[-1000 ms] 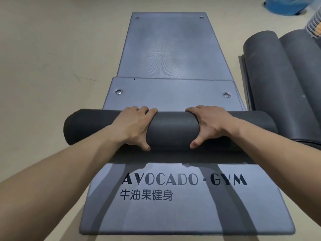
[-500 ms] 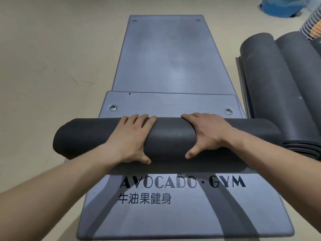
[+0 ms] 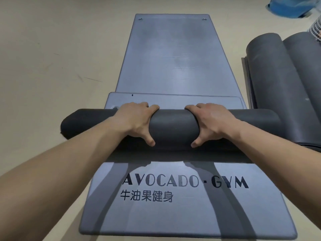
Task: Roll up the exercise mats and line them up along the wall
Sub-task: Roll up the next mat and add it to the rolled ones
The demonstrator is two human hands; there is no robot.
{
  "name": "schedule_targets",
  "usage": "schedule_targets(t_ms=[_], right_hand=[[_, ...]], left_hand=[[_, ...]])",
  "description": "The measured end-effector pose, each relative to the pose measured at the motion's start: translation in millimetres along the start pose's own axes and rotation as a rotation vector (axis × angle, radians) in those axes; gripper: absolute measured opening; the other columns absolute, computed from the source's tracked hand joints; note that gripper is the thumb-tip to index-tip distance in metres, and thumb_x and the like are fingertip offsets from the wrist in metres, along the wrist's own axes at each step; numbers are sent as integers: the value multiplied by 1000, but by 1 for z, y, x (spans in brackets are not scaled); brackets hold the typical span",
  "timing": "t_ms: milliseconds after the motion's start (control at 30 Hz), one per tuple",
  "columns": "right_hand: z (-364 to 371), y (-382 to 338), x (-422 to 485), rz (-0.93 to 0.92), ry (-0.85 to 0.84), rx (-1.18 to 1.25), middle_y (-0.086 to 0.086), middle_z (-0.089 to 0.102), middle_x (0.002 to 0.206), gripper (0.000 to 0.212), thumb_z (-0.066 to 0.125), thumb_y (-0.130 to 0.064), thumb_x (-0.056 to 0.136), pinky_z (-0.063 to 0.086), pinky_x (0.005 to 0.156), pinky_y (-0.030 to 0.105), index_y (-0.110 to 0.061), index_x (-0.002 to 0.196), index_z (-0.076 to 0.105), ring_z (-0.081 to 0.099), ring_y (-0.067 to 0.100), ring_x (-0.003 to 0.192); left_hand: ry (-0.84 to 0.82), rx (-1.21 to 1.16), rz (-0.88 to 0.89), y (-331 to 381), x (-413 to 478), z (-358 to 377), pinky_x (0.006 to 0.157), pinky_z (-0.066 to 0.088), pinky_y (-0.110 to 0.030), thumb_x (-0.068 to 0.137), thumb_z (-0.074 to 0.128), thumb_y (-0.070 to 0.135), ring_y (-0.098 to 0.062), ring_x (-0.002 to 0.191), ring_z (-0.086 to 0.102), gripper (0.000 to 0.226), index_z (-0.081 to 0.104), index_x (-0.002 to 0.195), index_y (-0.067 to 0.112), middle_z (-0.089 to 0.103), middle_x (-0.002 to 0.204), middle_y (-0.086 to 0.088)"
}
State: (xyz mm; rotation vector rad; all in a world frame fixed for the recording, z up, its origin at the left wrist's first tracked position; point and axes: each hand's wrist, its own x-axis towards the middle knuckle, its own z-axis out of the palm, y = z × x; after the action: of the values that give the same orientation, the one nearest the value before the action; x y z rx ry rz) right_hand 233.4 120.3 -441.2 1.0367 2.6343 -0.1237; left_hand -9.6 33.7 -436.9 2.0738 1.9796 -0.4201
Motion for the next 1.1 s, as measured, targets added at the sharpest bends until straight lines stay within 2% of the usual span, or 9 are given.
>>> schedule_targets(t_ms=[133, 233, 300, 367, 467, 567, 767, 933, 1100], right_hand=[[1, -7, -15, -40, -171, 122, -5, 61, 131, 123, 80, -85, 47, 48, 91, 39, -34, 149, 33, 61, 25, 114], [24, -20, -35, 30, 19, 27, 6, 43, 147, 142, 68, -93, 44, 39, 111, 48, -29, 160, 15, 52, 32, 127], [42, -30, -46, 36, 143, -79, 11, 40, 150, 150, 62, -97, 36, 34, 113, 55, -26, 160, 16, 45, 36, 133], [43, -27, -41, 18, 122, -82, 10, 41, 150, 151, 63, -97, 34, 36, 111, 55, -26, 160, 17, 46, 37, 132], [9, -6, -8, 10, -48, 83, 4, 43, 151, 149, 73, -94, 38, 40, 110, 48, -33, 160, 14, 50, 32, 132], [-5, 5, 17, -9, -129, 187, 2, 47, 151, 146, 78, -90, 38, 38, 114, 47, -32, 160, 21, 47, 29, 136], [51, -12, -8, 42, 239, -104, 17, 34, 159, 154, 86, -79, 37, 31, 116, 58, -17, 161, 19, 37, 42, 143], [17, 17, 22, -49, 152, -20, 3, 34, 160, 139, 84, -78, 51, 30, 119, 48, -27, 161, 15, 39, 30, 141], [15, 34, 30, -62, 165, -90, -4, 32, 162, 140, 89, -72, 46, 21, 120, 56, -41, 159, 14, 33, 28, 145]], left_hand=[[-242, -101, 74, -7, -2, 1, 93, 49, -39, 45, 86, 80, -18, 100, 55, 116, 39, 145, 42, 54, 110, 16], [-295, -258, 59, -13, 7, 2, 103, 47, -39, 46, 93, 71, -19, 112, 58, 113, 43, 144, 46, 57, 114, 18], [-312, -334, 36, -17, 12, 1, 107, 45, -39, 47, 95, 66, -20, 120, 58, 113, 43, 146, 47, 60, 123, 16], [-201, -317, 34, -19, 7, 2, 111, 43, -41, 50, 92, 71, -23, 131, 54, 122, 35, 154, 43, 58, 141, 10], [178, -139, 46, -11, -16, 22, 119, 33, -44, 54, 73, 89, -27, 145, 40, 132, 23, 162, 31, 41, 161, -1], [254, 95, 57, -1, -26, 55, 126, 20, -51, 49, 61, 97, -35, 154, 22, 146, 7, 164, 24, 20, 169, -11], [64, -31, 93, -24, 25, 18, 124, 25, -46, 50, 73, 92, -27, 151, 30, 146, 6, 164, 30, 25, 168, 0], [-117, -104, -1, -27, 49, -6, 108, 46, -51, 31, 62, 100, -29, 131, 53, 153, 18, 160, 30, 48, 150, 2], [-133, -64, -102, -8, 39, -5, 84, 50, -40, 35, 60, 103, -25, 100, 60, 122, 49, 128, 25, 61, 113, 4]])
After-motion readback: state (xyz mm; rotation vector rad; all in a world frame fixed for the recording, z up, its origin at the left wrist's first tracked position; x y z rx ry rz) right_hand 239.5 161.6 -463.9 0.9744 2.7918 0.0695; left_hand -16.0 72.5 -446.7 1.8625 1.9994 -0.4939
